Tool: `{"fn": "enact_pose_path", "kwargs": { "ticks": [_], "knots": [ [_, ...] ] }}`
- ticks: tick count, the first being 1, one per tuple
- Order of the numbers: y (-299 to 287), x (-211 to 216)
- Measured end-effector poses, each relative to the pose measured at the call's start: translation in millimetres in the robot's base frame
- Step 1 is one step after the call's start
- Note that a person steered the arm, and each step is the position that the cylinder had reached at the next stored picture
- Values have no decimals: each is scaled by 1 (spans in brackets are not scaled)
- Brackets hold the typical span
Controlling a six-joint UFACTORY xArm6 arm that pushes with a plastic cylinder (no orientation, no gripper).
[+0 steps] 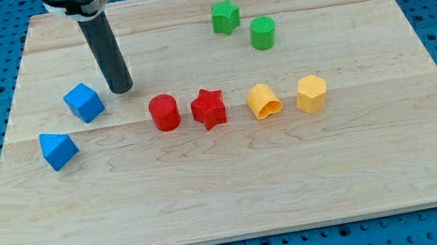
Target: Place the blue blocks vertically at the left side of the board
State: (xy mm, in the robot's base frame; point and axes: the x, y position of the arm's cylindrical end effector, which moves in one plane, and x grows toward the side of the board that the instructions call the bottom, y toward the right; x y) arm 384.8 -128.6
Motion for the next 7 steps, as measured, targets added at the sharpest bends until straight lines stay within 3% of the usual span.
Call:
{"fn": "enact_pose_path", "kwargs": {
  "ticks": [1,2,3,4,5,7],
  "knots": [
    [-66,15],
    [-71,19],
    [-72,-10],
    [-153,-21],
    [-174,4],
    [-148,43]
  ]
}}
